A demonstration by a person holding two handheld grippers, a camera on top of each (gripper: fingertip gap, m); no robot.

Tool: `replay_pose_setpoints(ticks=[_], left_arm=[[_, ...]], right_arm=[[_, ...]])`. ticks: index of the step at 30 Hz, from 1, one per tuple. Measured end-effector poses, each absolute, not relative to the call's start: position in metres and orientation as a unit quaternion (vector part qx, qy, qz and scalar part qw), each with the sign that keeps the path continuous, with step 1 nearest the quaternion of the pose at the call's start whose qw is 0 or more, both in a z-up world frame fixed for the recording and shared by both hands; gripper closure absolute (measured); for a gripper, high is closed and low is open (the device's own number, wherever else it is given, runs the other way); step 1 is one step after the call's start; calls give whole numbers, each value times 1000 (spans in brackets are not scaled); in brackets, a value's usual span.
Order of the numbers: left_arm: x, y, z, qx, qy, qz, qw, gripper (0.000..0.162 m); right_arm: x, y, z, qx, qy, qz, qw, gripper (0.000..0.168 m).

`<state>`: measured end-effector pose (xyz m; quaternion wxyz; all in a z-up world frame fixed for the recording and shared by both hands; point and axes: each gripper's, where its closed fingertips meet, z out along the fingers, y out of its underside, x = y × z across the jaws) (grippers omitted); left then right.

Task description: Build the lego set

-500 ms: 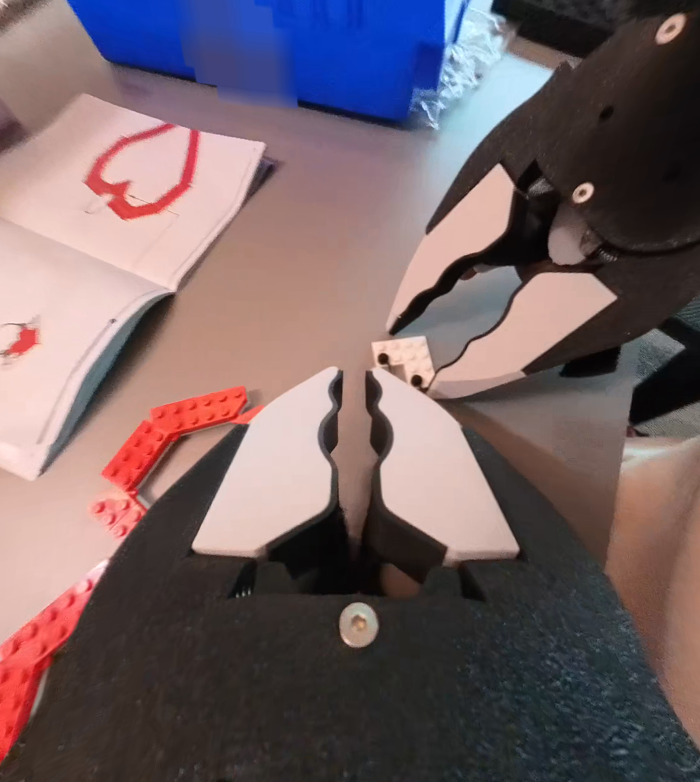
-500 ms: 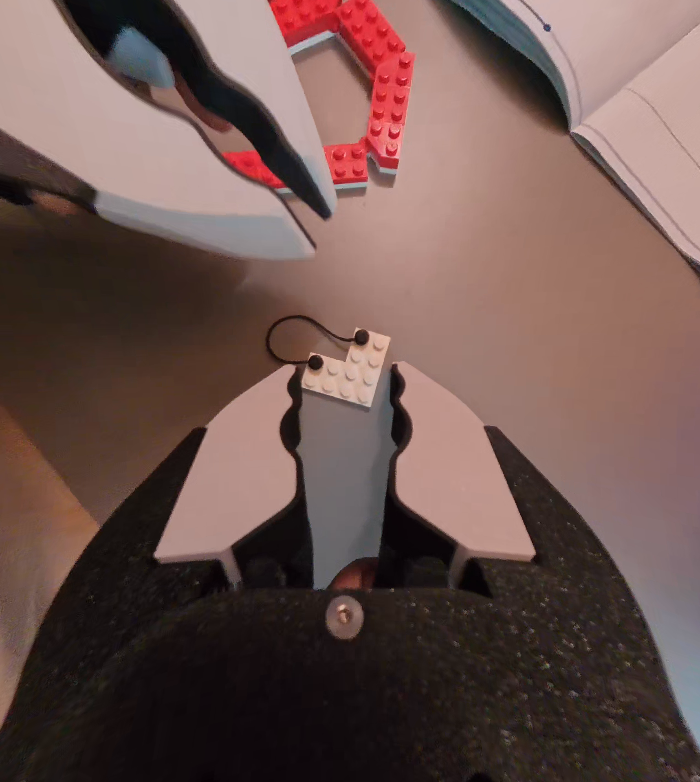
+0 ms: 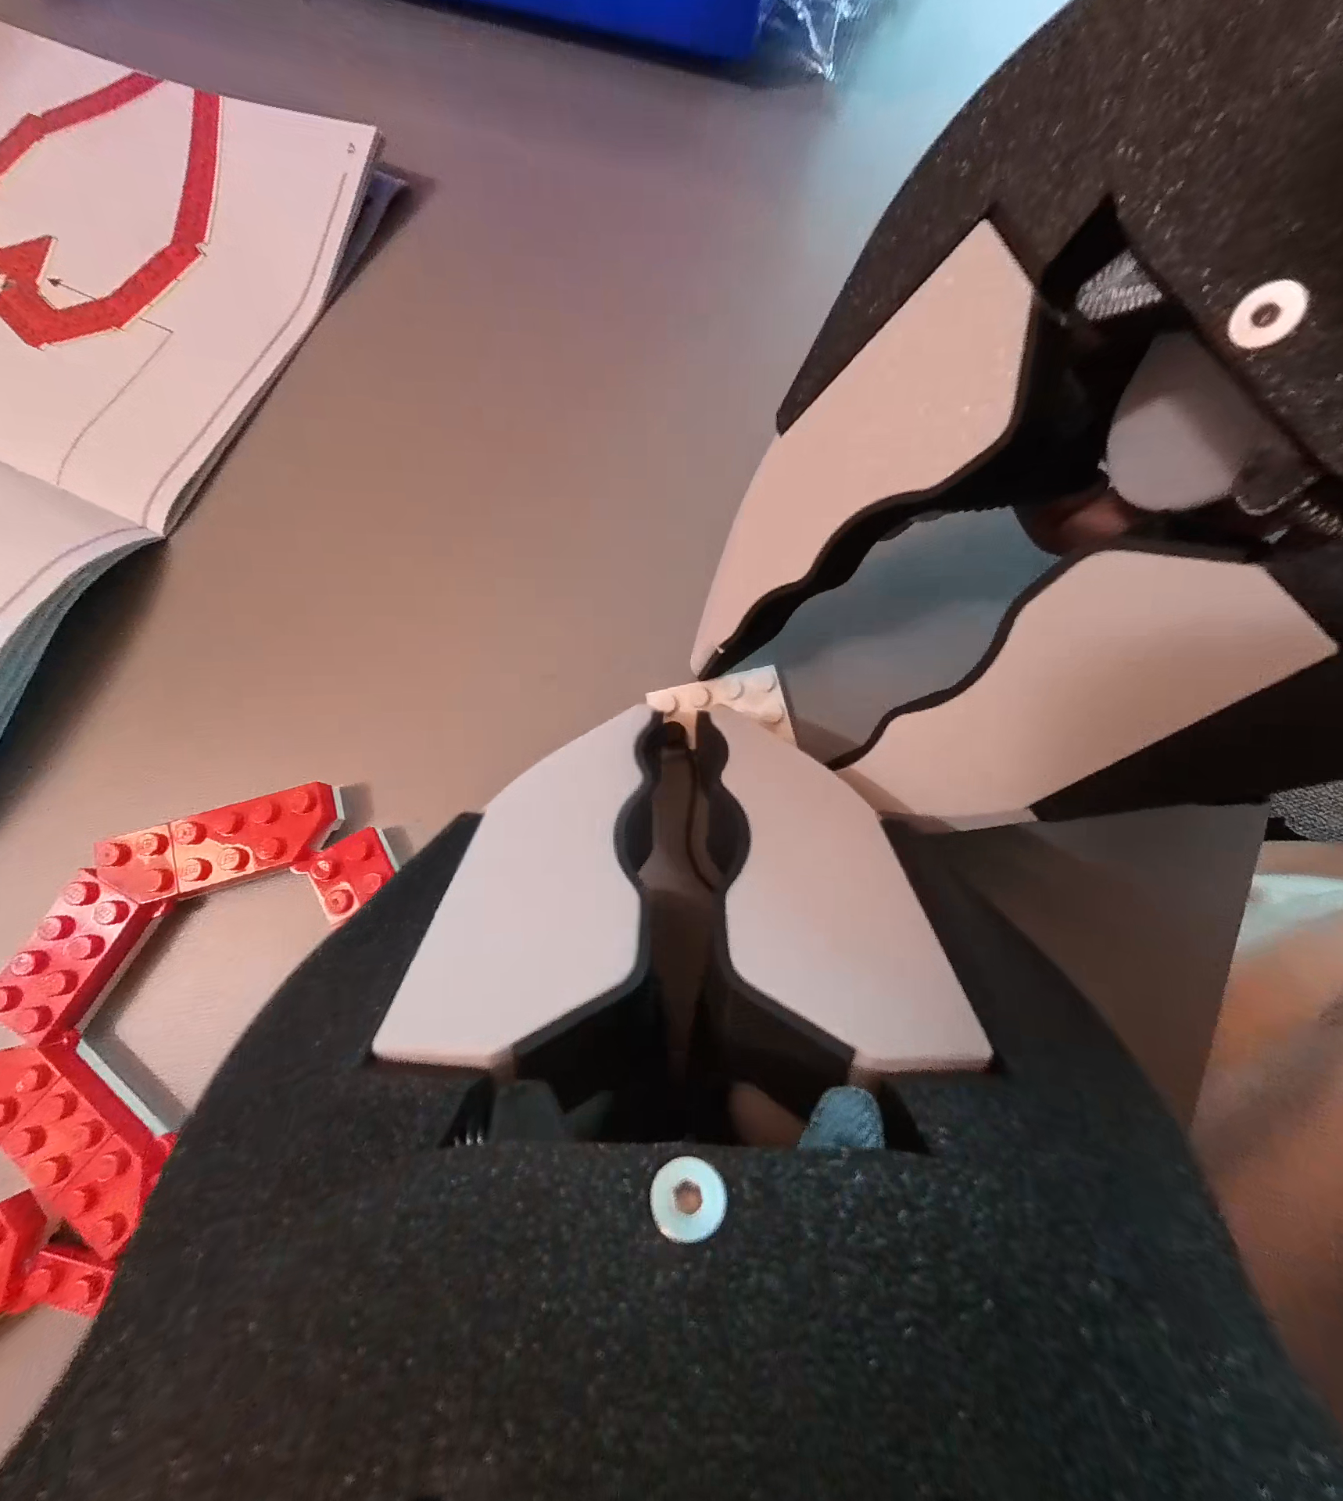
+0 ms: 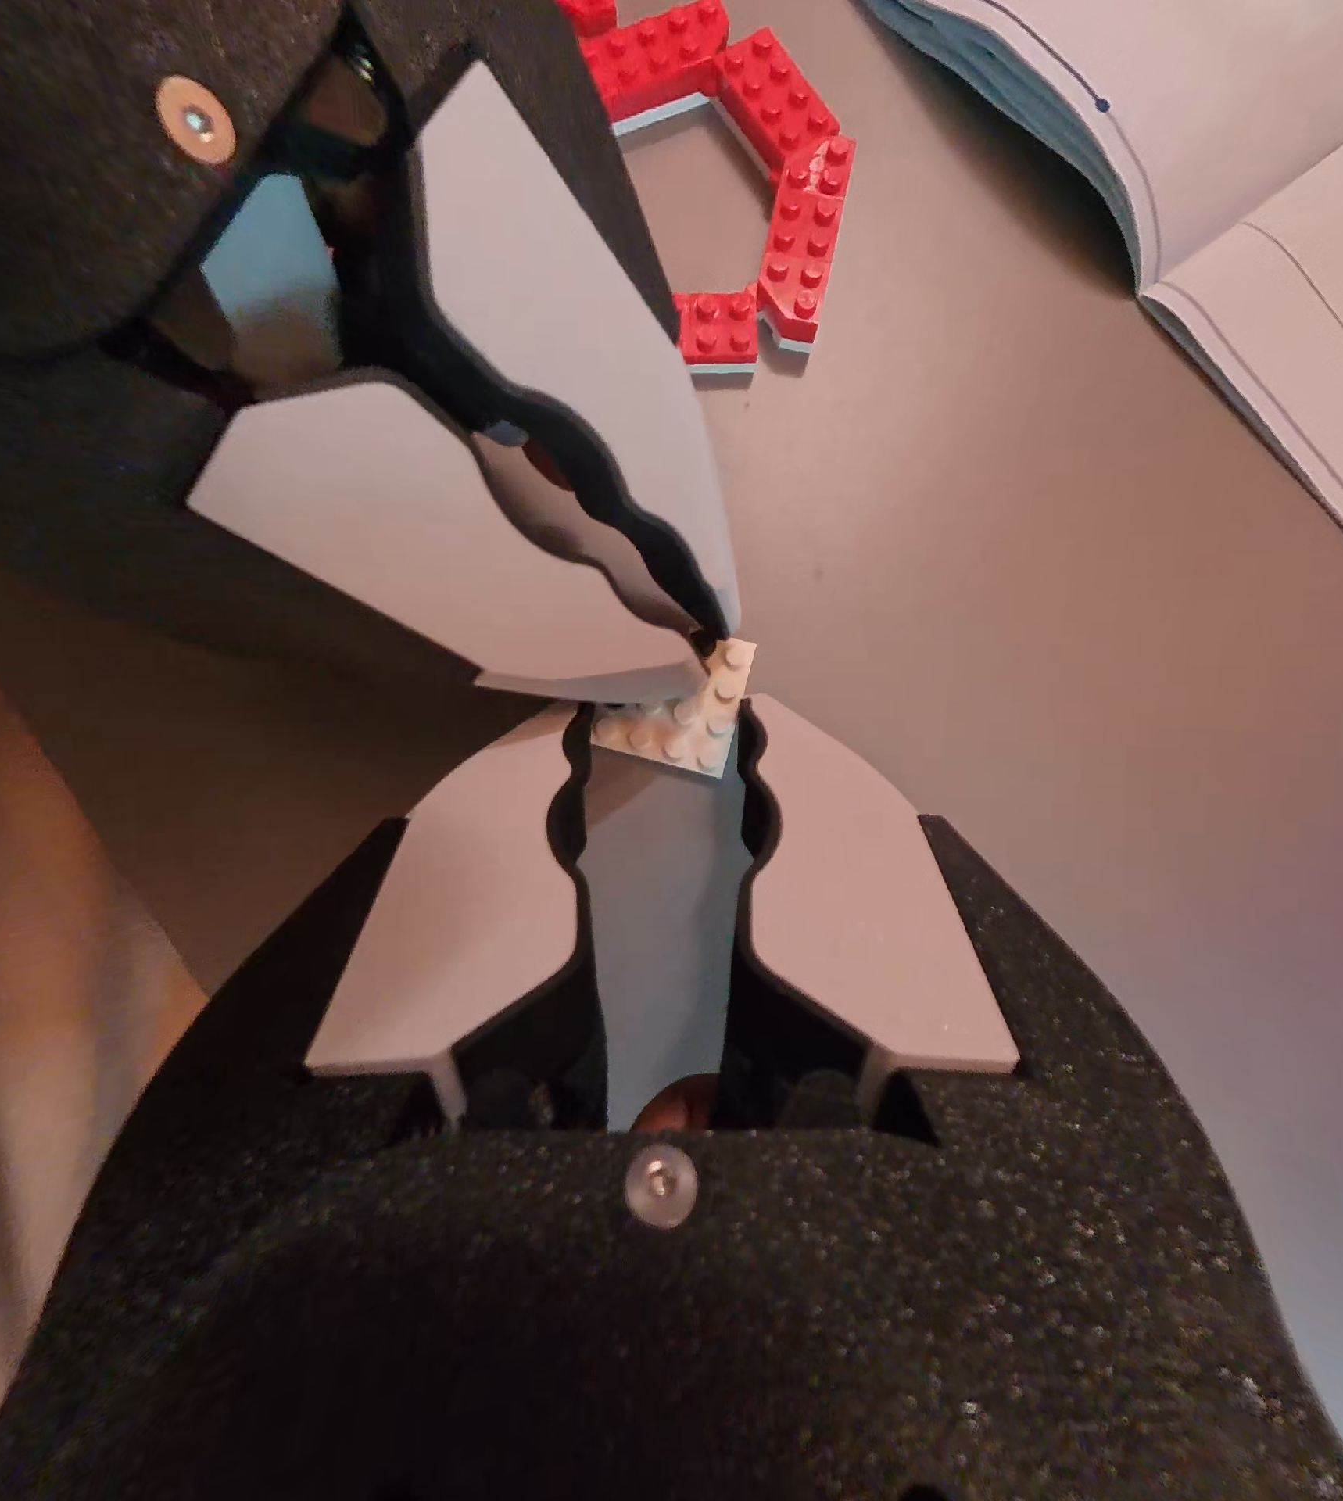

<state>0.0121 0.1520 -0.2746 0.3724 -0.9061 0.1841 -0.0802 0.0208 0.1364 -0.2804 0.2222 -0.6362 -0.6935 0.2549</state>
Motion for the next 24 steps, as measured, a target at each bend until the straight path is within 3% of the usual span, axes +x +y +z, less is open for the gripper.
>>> replay_pose_setpoints(ticks=[10, 22, 24], left_arm=[[10, 148, -275, -897, 231, -98, 363, 159], [15, 135, -277, -871, 377, -119, 290, 162], [4, 140, -269, -882, 343, -105, 305, 143]], right_arm=[[21, 134, -281, -592, -731, 270, 207, 134], [21, 128, -281, -413, -860, 271, 128, 134], [21, 128, -281, -410, -864, 268, 118, 134]])
